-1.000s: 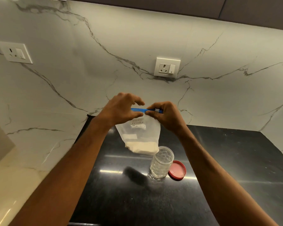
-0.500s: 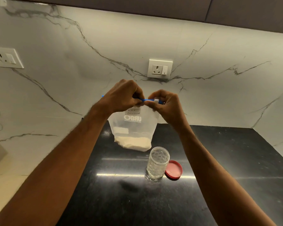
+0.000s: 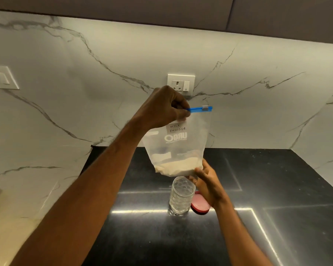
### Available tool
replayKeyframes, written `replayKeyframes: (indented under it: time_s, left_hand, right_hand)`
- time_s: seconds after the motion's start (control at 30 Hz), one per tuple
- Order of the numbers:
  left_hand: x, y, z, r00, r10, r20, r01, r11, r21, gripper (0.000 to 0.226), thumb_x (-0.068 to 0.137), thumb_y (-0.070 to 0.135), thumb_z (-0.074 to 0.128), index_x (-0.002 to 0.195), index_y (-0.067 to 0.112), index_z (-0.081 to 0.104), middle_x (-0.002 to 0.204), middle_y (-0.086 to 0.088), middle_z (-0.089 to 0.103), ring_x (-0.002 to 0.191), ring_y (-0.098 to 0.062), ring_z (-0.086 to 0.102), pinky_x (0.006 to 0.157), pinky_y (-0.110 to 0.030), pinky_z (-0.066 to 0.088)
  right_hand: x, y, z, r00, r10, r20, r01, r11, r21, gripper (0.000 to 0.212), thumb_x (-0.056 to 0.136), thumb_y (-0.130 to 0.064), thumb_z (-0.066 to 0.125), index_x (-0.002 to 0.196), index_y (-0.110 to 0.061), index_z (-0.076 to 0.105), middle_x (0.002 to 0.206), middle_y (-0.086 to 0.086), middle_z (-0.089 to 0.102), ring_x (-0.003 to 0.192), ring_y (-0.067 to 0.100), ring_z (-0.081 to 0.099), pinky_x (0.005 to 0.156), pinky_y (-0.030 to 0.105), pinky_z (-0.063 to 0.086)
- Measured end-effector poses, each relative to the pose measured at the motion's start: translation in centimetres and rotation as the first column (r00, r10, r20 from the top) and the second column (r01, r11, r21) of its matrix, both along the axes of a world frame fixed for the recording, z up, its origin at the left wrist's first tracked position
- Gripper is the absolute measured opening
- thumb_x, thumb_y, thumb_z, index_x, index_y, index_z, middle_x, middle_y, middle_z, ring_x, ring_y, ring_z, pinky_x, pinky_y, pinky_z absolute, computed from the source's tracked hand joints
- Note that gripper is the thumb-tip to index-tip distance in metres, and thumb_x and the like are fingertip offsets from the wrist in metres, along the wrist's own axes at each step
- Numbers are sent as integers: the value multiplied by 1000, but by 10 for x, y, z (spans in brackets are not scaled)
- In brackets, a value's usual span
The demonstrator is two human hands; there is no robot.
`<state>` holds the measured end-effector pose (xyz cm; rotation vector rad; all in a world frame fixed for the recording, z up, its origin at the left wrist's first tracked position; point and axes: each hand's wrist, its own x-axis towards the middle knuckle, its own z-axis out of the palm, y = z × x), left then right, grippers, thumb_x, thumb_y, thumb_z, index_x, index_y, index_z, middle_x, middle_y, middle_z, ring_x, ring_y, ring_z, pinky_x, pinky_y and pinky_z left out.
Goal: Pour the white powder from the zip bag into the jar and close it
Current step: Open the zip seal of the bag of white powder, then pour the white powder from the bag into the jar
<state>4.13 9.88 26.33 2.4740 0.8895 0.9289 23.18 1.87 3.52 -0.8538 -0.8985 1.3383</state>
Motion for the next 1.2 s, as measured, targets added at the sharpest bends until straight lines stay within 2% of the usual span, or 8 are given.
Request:
replayKeyframes:
  time_s: [0.1,0.23,0.4,0.5,0.7,0.9,1.1,1.2]
  left_hand:
    - [15,-5,0,1000,-30,-5,30,1000,2,16,87,14,75,101,7,77,84,7,66,64,-4,59,60,-2,45]
    - [30,-9,1,996,-30,90,36,997,-68,15,86,13,75,100,7,77,90,0,74,74,-13,68,73,-15,53]
    - [37,-4,-7,981,-14,191,54,977,-206,13,85,12,76,96,6,77,86,0,75,79,-18,73,75,-22,58]
    - [33,7,-17,974,-34,226,104,946,-307,11,84,10,76,95,7,76,85,-4,77,78,-16,75,75,-26,61]
    - [37,16,-43,953,-127,273,236,878,-416,8,91,6,69,98,3,68,88,-8,75,85,-22,75,76,-24,61]
    - [53,18,-68,955,-95,280,227,843,-487,18,92,12,68,100,-4,68,100,-18,74,95,-30,73,86,-39,61]
    - [62,18,-85,958,-52,283,187,861,-474,18,86,12,74,94,-4,71,99,-17,74,94,-30,73,82,-36,62]
    - [65,18,-90,948,-41,315,198,850,-487,16,82,12,78,88,-1,72,97,-19,74,91,-31,74,79,-34,63]
  right_hand:
    - [-12,-6,-11,979,60,-193,-59,998,10,100,65,-30,91,147,-10,37,147,22,46,135,44,44,108,56,42]
    - [-22,-9,-15,973,47,-226,-40,999,34,93,69,-13,89,147,-13,38,148,24,44,135,46,43,111,62,34]
    - [-8,-13,-3,962,-107,-252,112,994,6,95,71,-27,88,148,-7,35,146,25,45,132,49,44,107,63,38]
    - [14,-22,3,954,-207,-218,204,978,-34,99,66,-36,90,147,-8,39,141,23,52,124,44,53,97,56,50]
    - [60,-38,19,938,-325,-122,325,946,-20,88,71,-45,84,145,-22,44,145,17,51,130,40,51,99,65,45]
    - [86,-51,30,914,-405,15,405,914,-37,89,68,-55,82,144,-25,46,141,14,54,125,37,57,86,55,54]
    - [103,-54,22,874,-481,64,483,875,-23,52,94,-40,58,143,-25,46,138,10,58,123,34,59,91,61,53]
    - [106,-53,22,868,-491,70,495,868,-47,61,87,-45,65,141,-24,48,135,9,60,120,33,61,88,59,55]
